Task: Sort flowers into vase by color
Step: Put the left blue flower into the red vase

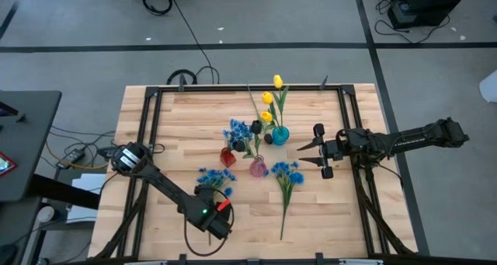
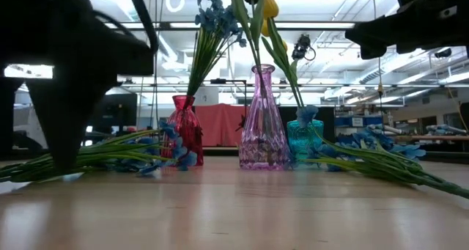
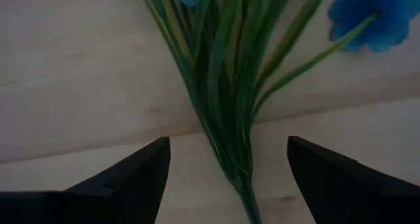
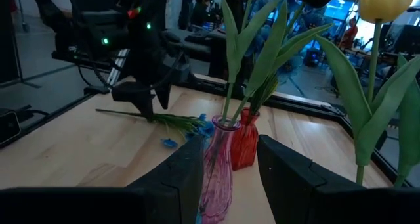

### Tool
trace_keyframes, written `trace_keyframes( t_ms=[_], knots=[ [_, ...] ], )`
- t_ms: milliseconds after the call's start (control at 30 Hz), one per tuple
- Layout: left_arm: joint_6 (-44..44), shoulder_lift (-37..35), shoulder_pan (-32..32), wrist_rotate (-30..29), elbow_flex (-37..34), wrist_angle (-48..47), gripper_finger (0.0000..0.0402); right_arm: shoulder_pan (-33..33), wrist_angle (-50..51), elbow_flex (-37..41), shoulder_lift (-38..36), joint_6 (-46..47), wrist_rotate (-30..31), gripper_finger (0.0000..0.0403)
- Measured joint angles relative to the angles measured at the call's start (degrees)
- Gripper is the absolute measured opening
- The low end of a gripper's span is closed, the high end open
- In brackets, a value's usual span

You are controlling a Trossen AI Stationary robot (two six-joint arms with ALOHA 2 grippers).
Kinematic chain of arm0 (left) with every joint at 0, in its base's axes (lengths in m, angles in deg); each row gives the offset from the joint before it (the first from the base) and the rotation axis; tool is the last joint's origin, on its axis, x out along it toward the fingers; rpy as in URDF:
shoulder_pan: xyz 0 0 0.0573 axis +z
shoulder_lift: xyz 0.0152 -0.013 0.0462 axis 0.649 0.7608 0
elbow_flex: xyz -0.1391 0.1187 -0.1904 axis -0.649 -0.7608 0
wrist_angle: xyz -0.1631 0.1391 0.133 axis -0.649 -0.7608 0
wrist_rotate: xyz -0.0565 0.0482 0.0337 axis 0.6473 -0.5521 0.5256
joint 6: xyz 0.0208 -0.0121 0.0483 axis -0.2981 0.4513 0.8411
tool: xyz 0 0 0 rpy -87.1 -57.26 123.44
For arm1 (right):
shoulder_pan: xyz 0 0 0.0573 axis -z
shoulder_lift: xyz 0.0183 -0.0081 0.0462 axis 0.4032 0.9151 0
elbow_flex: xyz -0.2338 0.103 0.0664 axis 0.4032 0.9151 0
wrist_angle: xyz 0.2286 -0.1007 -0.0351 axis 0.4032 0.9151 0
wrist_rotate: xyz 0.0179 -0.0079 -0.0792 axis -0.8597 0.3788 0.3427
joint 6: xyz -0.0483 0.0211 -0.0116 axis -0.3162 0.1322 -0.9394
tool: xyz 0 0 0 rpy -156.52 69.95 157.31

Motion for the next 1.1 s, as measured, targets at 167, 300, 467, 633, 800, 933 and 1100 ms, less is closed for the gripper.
trace_keyframes(
  t_ms=[167, 300, 467, 633, 800, 933, 1100],
  knots=[
    [-0.1, 0.0, 0.1, 0.3, -2.7, 3.6, 0.0272, 0.0, 0.0, 0.0, 0.0, 0.0, 0.0, 0.0153],
    [-0.1, -0.2, 0.1, 0.5, -4.1, 6.0, 0.0232, 0.0, -0.1, 0.0, 0.0, 0.0, 0.0, 0.0153],
    [0.7, -0.2, 0.2, 0.4, -4.5, 7.0, 0.0186, 0.0, -0.5, 0.0, 0.0, 0.0, 0.1, 0.0153],
    [1.2, -0.2, 0.2, -0.1, -4.6, 6.8, 0.0148, 0.0, -0.5, 0.0, 0.0, 0.0, 0.1, 0.0153],
    [2.4, -0.2, 0.2, -0.8, -4.6, 6.6, 0.0120, 0.0, -0.5, 0.0, 0.0, 0.0, 0.1, 0.0153],
    [2.7, -0.3, 0.2, -1.5, -4.6, 6.2, 0.0104, 0.0, -0.5, 0.0, 0.0, 0.0, 0.1, 0.0153],
    [2.8, -1.4, -0.2, -3.1, -3.3, -0.1, 0.0084, 0.0, -0.3, 0.0, 0.0, 0.4, 0.1, 0.0153]
  ],
)
